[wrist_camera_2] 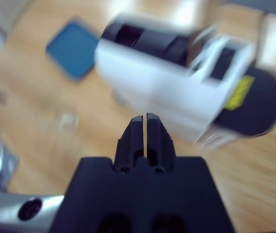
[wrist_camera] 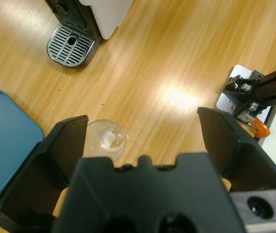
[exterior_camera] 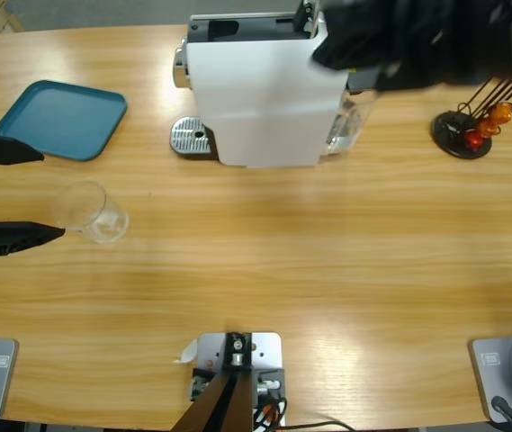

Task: Pour coffee

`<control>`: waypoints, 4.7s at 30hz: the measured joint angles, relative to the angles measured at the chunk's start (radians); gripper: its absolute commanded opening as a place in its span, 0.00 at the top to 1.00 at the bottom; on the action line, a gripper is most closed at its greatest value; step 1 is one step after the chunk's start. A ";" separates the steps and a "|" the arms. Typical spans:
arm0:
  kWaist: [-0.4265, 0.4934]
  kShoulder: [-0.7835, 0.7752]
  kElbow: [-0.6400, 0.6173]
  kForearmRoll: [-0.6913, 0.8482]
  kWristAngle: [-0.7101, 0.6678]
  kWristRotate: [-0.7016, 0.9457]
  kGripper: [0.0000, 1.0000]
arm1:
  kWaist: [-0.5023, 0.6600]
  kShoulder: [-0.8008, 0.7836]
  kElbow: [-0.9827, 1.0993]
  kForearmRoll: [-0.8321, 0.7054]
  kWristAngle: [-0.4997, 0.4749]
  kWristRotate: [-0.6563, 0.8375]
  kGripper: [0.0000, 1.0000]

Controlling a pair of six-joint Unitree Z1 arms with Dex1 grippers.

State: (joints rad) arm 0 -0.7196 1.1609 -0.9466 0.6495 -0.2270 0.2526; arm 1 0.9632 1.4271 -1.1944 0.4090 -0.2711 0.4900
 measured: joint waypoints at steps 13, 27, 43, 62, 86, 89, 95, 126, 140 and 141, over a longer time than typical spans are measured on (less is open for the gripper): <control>-0.009 0.000 0.039 -0.004 0.000 0.000 0.03 | -0.186 0.169 -0.224 -0.202 -0.153 0.227 1.00; -0.009 0.000 0.061 -0.025 0.000 0.000 0.03 | -0.105 0.197 -0.236 -0.164 -0.111 0.234 1.00; -0.011 0.000 0.084 -0.031 0.000 0.000 0.03 | -0.061 0.332 -0.475 0.039 -0.114 0.246 1.00; -0.011 0.000 0.089 -0.031 0.000 0.000 0.03 | -0.037 0.405 -0.498 0.073 -0.146 0.302 1.00; -0.011 -0.049 0.134 -0.031 0.000 0.000 0.03 | 0.062 0.514 -0.509 0.018 -0.213 0.339 1.00; -0.011 -0.049 0.134 -0.031 0.000 0.000 0.03 | 0.062 0.515 -0.503 0.014 -0.213 0.339 1.00; -0.011 -0.049 0.134 -0.032 0.000 0.000 0.03 | 0.065 0.515 -0.478 0.009 -0.216 0.349 1.00; -0.011 -0.049 0.134 -0.031 0.000 0.000 0.03 | 0.071 0.526 -0.345 -0.116 -0.201 0.367 1.00; -0.012 -0.049 0.133 -0.033 0.000 0.000 0.03 | 0.078 0.489 -0.335 -0.106 -0.153 0.232 0.00; -0.012 -0.049 0.133 -0.033 0.000 0.000 0.03 | 0.074 0.472 -0.326 -0.098 -0.135 0.202 0.00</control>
State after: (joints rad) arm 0 -0.7316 1.1120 -0.8132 0.6169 -0.2270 0.2523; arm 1 1.0376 1.8988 -1.5203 0.3111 -0.4066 0.6922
